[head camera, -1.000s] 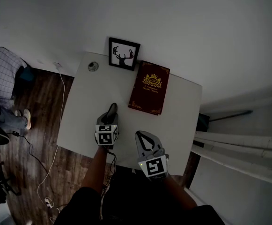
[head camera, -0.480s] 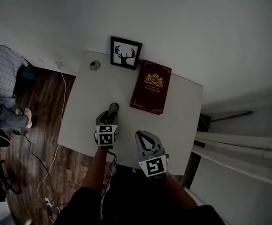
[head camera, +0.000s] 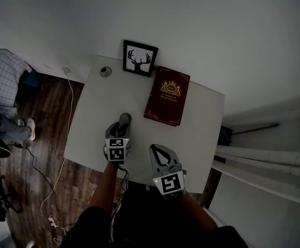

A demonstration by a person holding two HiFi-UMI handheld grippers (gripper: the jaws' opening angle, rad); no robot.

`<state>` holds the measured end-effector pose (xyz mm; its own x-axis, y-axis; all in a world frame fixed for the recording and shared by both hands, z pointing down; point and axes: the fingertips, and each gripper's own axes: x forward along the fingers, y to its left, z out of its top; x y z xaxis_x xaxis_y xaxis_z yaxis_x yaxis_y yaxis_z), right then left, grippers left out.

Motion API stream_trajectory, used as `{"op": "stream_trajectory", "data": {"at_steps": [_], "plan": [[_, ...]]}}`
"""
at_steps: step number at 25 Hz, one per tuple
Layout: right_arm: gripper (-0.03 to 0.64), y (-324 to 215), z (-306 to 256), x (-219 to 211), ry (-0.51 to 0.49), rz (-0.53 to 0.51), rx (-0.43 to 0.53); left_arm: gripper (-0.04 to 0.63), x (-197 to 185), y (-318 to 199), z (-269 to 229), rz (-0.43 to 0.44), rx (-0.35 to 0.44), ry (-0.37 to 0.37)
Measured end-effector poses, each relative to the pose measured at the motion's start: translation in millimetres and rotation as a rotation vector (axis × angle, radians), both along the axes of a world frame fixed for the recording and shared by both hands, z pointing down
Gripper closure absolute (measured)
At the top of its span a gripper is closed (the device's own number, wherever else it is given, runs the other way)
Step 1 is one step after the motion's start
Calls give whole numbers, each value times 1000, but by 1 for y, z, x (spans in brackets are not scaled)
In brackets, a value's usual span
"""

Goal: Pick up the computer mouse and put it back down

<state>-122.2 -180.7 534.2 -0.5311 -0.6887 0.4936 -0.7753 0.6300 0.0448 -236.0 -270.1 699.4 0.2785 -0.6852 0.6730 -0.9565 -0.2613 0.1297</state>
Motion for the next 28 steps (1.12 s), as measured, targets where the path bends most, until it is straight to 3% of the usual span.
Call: {"op": "stream_trajectory", "data": {"at_steps": [10,28], "plan": [[597,0,2,-4,-5,-1,-5,396,-5,2,2,-14,-5,49],[597,0,1,-17,-1,-18,-1,399,-8,8,-15,-3,36,58]]}}
